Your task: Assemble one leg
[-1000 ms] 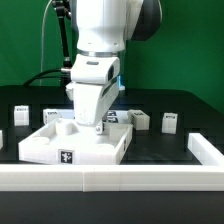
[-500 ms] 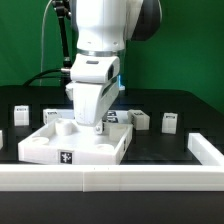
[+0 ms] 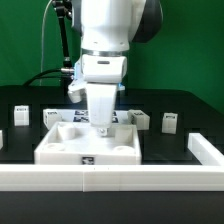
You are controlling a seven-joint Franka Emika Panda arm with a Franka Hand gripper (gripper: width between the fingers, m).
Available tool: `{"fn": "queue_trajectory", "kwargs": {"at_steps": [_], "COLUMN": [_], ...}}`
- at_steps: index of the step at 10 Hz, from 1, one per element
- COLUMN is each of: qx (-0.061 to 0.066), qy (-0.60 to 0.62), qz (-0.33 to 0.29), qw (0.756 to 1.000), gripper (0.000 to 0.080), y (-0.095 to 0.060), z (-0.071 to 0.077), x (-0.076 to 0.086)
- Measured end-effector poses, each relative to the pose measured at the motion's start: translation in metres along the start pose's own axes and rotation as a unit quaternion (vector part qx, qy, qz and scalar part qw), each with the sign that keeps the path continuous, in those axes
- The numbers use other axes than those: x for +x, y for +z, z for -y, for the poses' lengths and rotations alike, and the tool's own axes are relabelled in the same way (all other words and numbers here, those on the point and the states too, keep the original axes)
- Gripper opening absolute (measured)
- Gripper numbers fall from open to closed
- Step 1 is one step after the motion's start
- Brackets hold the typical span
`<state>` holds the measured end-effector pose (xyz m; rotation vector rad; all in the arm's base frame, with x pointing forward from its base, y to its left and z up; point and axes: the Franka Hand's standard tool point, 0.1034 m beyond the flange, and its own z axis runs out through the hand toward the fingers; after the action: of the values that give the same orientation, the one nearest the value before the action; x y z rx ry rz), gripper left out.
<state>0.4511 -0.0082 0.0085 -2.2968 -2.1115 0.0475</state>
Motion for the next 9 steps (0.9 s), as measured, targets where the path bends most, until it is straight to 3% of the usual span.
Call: {"fn": "queue_trajectory", "kwargs": {"at_steps": [5,9], "qx": [-0.001,-0.01], "qy": [-0.003,-0.044], "qz": [0.0,-0.006], "qw": [1.0,0.999], "gripper": [0.0064,0.0064], "y": [0.0,-0.001], "z": [0.0,-0.014], "x": [-0.001,0.038]}}
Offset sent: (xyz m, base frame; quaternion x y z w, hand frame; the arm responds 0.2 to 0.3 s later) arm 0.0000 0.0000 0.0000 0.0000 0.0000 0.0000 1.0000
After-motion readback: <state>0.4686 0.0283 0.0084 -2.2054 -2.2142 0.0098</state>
